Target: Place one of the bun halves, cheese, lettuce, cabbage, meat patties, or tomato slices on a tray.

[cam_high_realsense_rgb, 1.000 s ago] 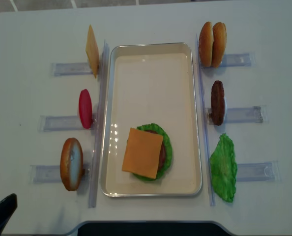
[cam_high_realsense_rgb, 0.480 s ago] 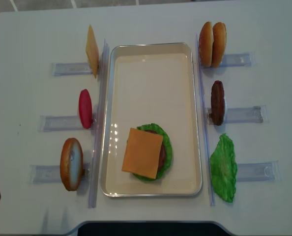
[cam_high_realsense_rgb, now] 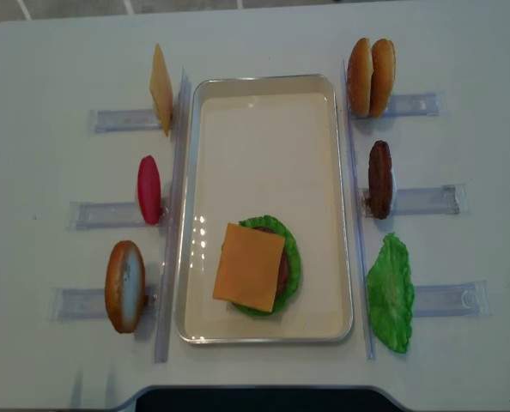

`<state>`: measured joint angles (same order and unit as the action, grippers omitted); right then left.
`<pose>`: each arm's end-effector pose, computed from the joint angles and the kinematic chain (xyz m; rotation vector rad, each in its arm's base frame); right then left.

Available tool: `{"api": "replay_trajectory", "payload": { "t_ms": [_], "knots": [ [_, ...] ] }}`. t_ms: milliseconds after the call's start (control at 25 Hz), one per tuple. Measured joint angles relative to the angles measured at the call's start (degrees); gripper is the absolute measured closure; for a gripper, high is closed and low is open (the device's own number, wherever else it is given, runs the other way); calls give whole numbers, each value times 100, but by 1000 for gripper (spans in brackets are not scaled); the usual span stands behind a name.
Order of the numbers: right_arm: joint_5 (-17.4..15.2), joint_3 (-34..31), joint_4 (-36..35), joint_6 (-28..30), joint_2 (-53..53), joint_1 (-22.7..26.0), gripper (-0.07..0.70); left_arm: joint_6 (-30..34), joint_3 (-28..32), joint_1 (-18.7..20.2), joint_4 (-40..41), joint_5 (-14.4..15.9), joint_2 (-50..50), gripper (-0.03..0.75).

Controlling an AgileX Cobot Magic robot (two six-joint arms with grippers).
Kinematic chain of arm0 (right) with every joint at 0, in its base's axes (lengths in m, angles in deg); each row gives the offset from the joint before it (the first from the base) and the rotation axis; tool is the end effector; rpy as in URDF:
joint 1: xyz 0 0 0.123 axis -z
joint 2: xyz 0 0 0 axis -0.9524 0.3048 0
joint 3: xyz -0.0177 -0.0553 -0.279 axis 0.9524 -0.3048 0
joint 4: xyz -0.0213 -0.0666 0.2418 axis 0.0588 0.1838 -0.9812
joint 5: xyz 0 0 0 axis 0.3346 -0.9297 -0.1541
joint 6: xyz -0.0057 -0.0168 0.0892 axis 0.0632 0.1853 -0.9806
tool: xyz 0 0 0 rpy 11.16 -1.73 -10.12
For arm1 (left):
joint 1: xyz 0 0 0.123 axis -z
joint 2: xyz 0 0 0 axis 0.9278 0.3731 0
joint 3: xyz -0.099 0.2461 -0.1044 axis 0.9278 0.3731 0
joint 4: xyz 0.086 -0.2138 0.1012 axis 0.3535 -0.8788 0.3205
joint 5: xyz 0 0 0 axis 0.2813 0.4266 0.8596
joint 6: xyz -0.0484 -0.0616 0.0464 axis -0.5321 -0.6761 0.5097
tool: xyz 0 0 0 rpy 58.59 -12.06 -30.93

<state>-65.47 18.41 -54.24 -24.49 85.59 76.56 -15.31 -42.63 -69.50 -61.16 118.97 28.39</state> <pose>-0.0090 0.0025 0.2704 -0.0095 2.1168 -0.0672 -0.0066 0.0055 0.2656 -0.0989 2.1036 0.0603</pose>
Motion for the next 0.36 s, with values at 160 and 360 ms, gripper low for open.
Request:
{"api": "replay_trajectory", "payload": {
  "t_ms": [160,360],
  "knots": [
    [0,0,0,-5,0,0,210,0,0,0,0,0,0,324],
    [0,0,0,-22,0,0,210,0,0,0,0,0,0,324]
  ]
}}
